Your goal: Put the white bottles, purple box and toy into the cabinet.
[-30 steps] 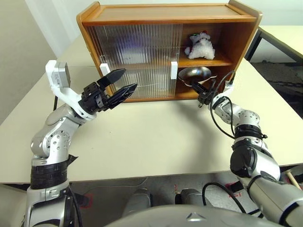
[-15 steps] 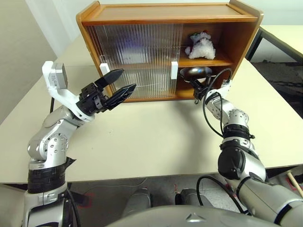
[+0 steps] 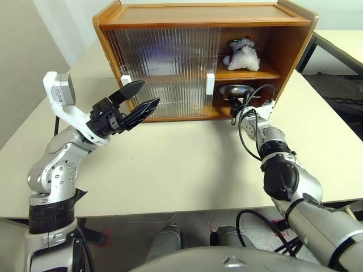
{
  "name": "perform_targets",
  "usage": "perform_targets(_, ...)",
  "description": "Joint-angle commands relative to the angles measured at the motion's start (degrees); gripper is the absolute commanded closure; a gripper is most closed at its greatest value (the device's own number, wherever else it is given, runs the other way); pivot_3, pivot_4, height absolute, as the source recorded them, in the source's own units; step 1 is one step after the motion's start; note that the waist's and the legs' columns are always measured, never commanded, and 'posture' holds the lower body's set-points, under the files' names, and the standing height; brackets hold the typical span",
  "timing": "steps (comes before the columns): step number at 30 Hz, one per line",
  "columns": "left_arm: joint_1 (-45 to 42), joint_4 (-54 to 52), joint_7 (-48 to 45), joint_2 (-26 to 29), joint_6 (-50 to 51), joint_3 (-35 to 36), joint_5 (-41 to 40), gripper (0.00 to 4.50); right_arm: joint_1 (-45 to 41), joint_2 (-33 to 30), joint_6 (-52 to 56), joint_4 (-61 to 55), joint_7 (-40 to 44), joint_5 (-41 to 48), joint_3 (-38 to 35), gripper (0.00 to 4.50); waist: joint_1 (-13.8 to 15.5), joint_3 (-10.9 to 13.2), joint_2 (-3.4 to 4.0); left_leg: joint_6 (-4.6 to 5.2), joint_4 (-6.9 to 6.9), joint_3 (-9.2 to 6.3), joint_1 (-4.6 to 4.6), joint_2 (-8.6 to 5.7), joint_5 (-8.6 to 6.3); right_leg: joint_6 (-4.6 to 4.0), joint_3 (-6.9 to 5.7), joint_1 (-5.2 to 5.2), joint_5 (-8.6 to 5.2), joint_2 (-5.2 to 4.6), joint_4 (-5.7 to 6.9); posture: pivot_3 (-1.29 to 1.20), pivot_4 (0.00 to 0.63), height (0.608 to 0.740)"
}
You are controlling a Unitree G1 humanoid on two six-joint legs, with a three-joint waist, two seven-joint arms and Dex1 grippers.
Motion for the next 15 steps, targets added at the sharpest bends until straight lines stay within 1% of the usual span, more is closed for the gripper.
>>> perform_targets(1,0.3,-1.2,0.2,1.0,0.7,0.4,-0.3,0.00,0.2,-2.1,-2.4,5.1,4.0,-2.3,-0.4,4.45,0.3,0.0,0.00,-0.01,0.00,0.00,-0.01,0.00,-0.01,0.06,0.00,0.00,0.03,0.00,0.00,0.12,0.008,0.740)
perform_targets(4,0.6,-1.5,0.4,1.3,0.9,0.5,-0.6,0.00,0.9,-2.9,-2.5,6.9,6.2,-3.1,-0.6,4.45,0.5,0.0,-0.01,-0.02,0.02,0.00,-0.05,0.00,-0.01,0.05,-0.03,0.00,0.05,-0.02,0.00,0.12,0.009,0.740)
perform_targets(9,0.8,-1.9,0.6,1.7,1.2,0.8,-0.9,0.00,2.1,-3.4,-2.8,8.3,7.5,-4.6,-0.7,4.45,0.6,0.0,-0.02,-0.02,0.03,0.00,-0.04,0.02,-0.01,-0.05,-0.05,0.01,0.09,-0.02,0.00,0.12,0.007,0.740)
perform_targets(12,0.9,-1.9,0.6,1.8,1.2,0.8,-0.9,0.00,2.3,-3.7,-2.7,8.4,7.8,-6.3,0.0,3.74,0.7,0.0,-0.03,-0.02,0.04,0.00,-0.02,0.03,0.01,-0.24,-0.06,0.03,0.08,-0.02,0.00,0.12,0.003,0.740)
perform_targets(15,0.5,-1.6,0.5,1.6,1.0,0.4,-0.7,0.00,2.2,-3.9,-2.4,8.5,8.5,-7.0,-0.4,2.71,0.6,0.0,-0.03,-0.03,0.07,0.00,-0.02,0.03,0.03,-0.33,-0.06,0.02,0.12,-0.02,0.00,0.12,0.000,0.740)
